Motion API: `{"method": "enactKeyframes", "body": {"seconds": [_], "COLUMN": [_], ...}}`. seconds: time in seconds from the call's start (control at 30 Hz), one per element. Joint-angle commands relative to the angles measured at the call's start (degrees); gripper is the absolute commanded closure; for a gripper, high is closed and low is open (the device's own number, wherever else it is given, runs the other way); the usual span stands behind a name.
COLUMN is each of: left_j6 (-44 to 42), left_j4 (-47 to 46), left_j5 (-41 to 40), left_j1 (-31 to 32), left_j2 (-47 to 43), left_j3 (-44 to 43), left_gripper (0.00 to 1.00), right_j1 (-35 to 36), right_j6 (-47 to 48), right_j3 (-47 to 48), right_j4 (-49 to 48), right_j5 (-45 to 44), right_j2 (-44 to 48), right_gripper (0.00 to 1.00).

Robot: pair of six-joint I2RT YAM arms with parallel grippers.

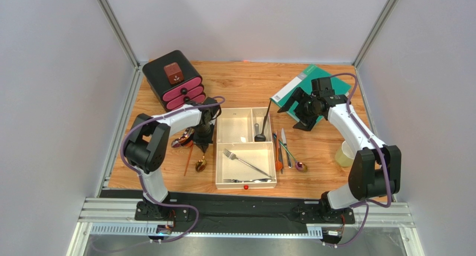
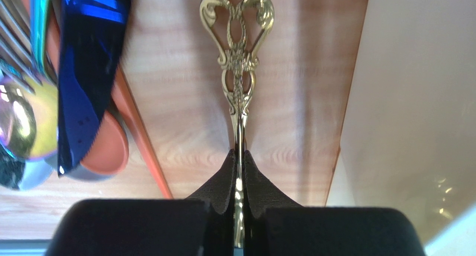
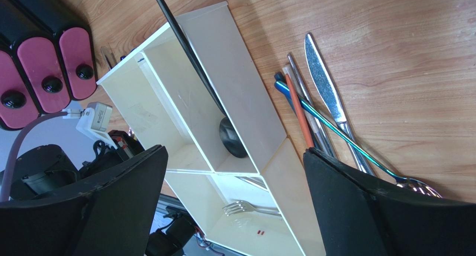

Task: Sort the eating utensils into containers
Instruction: Pick up the spoon from the center of the board.

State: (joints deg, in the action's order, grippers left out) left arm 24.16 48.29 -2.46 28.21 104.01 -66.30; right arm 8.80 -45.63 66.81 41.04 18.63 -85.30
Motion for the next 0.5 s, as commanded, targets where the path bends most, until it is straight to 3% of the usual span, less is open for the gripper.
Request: {"method": "enactKeyframes", "body": {"seconds": [0.0,0.3,0.47], "left_j6": [-1.2,-1.5,-2.6], "left_j4": [3.9,8.3,8.8], "left_j5": [1.9,-1.6,-0.3], "left_j1": [0.4,0.4,0.4], "left_j2": [-7.3,-17.8,-17.5], "left_j3": [0.4,-3.7,-8.7], "left_gripper": [1.00,1.00,1.00], "right_j1": [-0.3,-0.3,-0.3], "right_j6": [0.6,0.5,0.3], "right_j3": [0.1,-0.8,-1.2], "right_j4": [-2.4,-3.0,-3.1], "right_j5": [1.8,2.4,2.2], "right_j2": [-0.7,-0.8,-0.4], "right_gripper": [0.00,0.00,0.00]}}
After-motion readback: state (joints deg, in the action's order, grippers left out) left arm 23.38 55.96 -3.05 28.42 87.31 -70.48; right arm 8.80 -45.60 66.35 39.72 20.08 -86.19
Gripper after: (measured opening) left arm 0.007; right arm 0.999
